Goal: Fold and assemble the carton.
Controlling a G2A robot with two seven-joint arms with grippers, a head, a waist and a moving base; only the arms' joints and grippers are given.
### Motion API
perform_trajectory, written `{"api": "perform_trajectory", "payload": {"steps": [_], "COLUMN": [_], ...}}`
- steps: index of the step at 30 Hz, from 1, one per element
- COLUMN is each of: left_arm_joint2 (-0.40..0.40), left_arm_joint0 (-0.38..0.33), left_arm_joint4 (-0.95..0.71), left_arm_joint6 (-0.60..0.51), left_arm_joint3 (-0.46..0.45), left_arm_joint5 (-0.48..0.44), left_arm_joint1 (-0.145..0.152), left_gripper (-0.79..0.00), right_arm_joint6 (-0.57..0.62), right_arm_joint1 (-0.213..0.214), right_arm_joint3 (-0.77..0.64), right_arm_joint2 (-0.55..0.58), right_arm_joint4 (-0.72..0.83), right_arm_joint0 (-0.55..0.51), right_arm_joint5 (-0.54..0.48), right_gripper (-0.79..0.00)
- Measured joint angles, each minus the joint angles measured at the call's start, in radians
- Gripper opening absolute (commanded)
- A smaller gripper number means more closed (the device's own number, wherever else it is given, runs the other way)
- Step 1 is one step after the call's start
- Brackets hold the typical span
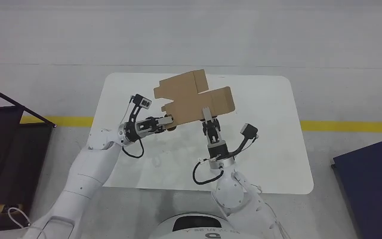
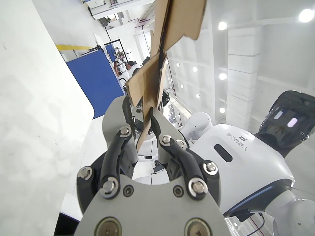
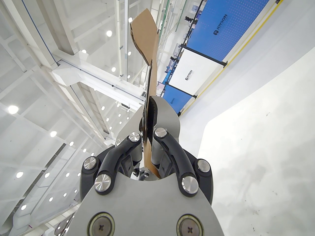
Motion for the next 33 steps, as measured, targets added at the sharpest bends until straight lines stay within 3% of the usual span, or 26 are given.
{"api": "perform_trajectory", "payload": {"steps": [16, 28, 30, 32, 33], "left_arm_joint2": [0.011, -0.025, -0.025, -0.023, -0.023], "left_arm_joint0": [-0.022, 0.006, 0.006, 0.006, 0.006], "left_arm_joint4": [-0.114, -0.022, -0.002, 0.008, 0.014], "left_arm_joint6": [0.020, 0.054, 0.061, 0.064, 0.065], "left_arm_joint3": [0.038, 0.015, 0.018, 0.018, 0.018], "left_arm_joint5": [-0.020, -0.055, -0.061, -0.064, -0.065], "left_arm_joint1": [-0.023, -0.019, -0.019, -0.020, -0.020], "left_gripper": [-0.723, -0.683, -0.699, -0.785, -0.785], "right_arm_joint6": [0.011, 0.022, 0.025, 0.030, 0.034], "right_arm_joint1": [-0.014, -0.016, -0.017, -0.017, -0.017], "right_arm_joint3": [0.023, 0.027, 0.027, 0.028, 0.029], "right_arm_joint2": [-0.034, -0.039, -0.041, -0.042, -0.042], "right_arm_joint4": [0.007, -0.048, -0.051, -0.053, -0.053], "right_arm_joint0": [0.027, 0.023, 0.022, 0.023, 0.024], "right_arm_joint5": [0.006, 0.043, 0.043, 0.043, 0.043], "right_gripper": [-0.785, -0.785, -0.785, -0.785, -0.785]}}
